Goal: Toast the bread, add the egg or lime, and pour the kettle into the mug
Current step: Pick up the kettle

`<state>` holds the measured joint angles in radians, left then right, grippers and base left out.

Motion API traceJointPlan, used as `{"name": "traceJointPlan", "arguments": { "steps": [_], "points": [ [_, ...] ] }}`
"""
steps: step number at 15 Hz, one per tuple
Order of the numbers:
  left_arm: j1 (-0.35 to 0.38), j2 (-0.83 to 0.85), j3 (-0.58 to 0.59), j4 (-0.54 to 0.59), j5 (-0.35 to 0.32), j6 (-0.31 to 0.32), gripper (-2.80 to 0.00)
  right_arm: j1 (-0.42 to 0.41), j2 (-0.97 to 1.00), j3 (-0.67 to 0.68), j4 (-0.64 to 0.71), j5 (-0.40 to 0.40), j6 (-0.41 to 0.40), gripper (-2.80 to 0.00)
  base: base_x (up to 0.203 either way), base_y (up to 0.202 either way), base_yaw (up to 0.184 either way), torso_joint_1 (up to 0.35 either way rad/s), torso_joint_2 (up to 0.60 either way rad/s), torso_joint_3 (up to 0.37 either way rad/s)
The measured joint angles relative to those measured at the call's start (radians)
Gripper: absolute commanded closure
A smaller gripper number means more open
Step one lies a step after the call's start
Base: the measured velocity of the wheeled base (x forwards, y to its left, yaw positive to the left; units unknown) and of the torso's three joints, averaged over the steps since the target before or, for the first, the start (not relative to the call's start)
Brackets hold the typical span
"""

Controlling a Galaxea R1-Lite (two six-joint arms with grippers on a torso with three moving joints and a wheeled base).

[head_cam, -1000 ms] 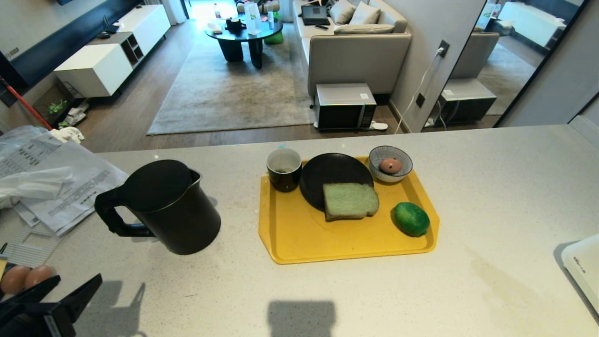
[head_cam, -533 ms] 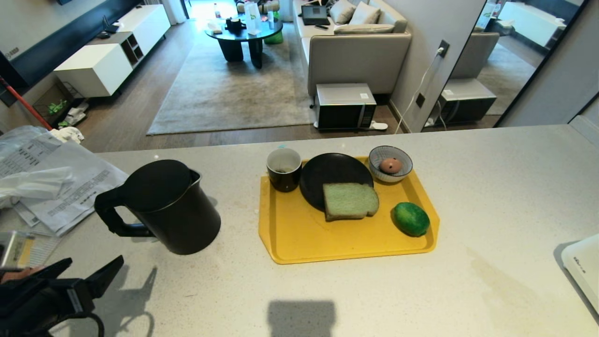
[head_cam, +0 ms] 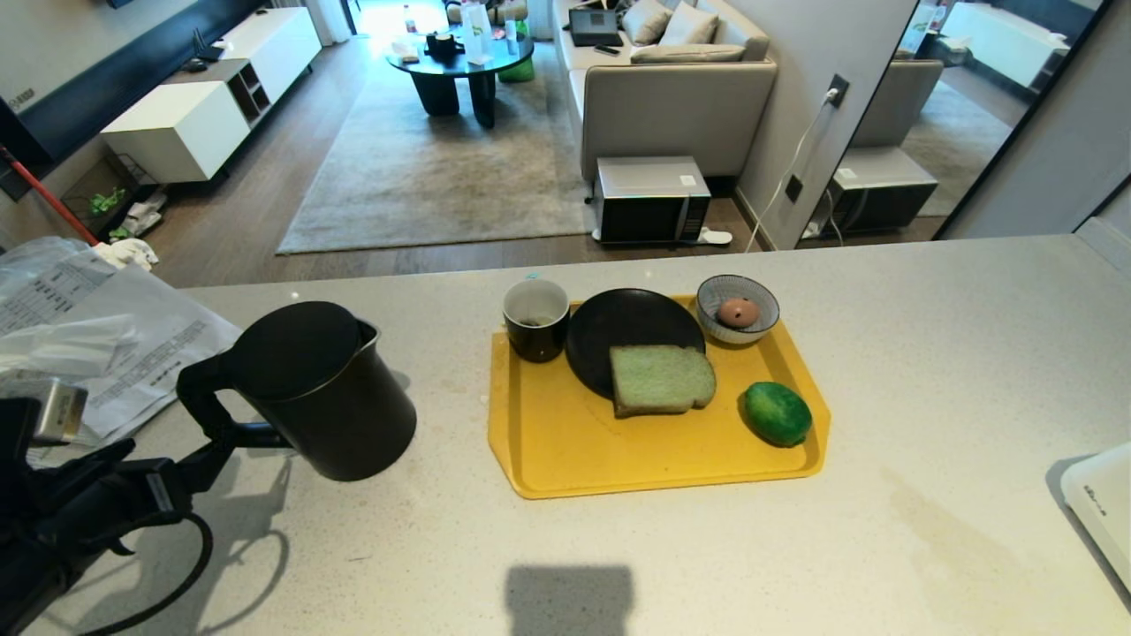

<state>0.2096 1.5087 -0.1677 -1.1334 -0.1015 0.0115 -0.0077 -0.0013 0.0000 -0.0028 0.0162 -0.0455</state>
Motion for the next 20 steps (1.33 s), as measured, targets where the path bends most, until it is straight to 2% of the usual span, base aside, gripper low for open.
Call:
{"name": "traceJointPlan", "arguments": {
  "steps": [7,12,20],
  "points": [
    [0.003,0.085,-0.108,0.003,-0.007,0.001,-2.80,0.000,0.000,0.000,0.000,0.000,0.000,0.00,0.000,0.000,0.000,0.000,0.00,0.000],
    [0.004,0.122,-0.133,0.005,-0.013,-0.002,-2.80,0.000,0.000,0.000,0.000,0.000,0.000,0.00,0.000,0.000,0.000,0.000,0.00,0.000],
    [0.064,0.179,-0.196,0.010,-0.158,0.047,-2.80,0.000,0.000,0.000,0.000,0.000,0.000,0.00,0.000,0.000,0.000,0.000,0.00,0.000]
  ]
}}
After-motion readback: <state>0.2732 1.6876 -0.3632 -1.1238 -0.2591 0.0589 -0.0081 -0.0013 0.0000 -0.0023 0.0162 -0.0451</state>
